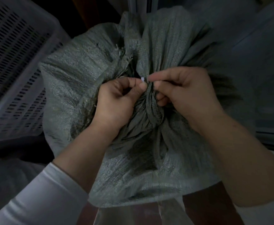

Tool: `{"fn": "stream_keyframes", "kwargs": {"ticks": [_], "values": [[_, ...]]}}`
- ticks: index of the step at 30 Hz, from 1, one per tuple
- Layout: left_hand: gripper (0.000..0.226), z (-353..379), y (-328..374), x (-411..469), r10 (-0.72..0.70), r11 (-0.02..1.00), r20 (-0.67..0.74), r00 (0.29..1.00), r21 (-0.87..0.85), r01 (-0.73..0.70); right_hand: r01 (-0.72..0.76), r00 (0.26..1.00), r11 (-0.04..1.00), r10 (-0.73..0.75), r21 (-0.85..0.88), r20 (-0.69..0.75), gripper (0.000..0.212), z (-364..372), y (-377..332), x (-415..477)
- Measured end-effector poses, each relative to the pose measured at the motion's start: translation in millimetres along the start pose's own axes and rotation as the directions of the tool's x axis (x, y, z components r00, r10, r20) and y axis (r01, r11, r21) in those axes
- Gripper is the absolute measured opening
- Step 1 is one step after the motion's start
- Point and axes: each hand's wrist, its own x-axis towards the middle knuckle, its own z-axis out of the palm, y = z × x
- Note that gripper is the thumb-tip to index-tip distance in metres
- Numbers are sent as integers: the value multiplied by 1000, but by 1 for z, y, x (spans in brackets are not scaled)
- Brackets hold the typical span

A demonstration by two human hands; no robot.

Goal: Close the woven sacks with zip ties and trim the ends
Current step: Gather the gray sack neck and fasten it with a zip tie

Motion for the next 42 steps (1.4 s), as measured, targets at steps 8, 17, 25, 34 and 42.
{"fn": "stream_keyframes", "kwargs": {"ticks": [8,17,25,34,42], "values": [[12,1,-7,-1,80,997,22,997,-5,-80,-12,1000,999,11,31,23,10,-1,4,4],[9,-4,-10,2,115,987,140,983,96,-129,8,997,1000,-9,-5,-81,11,8,9,0],[10,-2,-5,3,30,995,142,989,92,-43,-29,999,1000,29,-12,-21,20,7,8,3],[9,-2,-1,4,-19,998,135,991,68,9,-71,997,996,70,47,14,17,3,9,8],[17,0,-2,4,21,995,134,991,91,-34,-108,993,984,113,143,-24,16,3,6,6]]}}
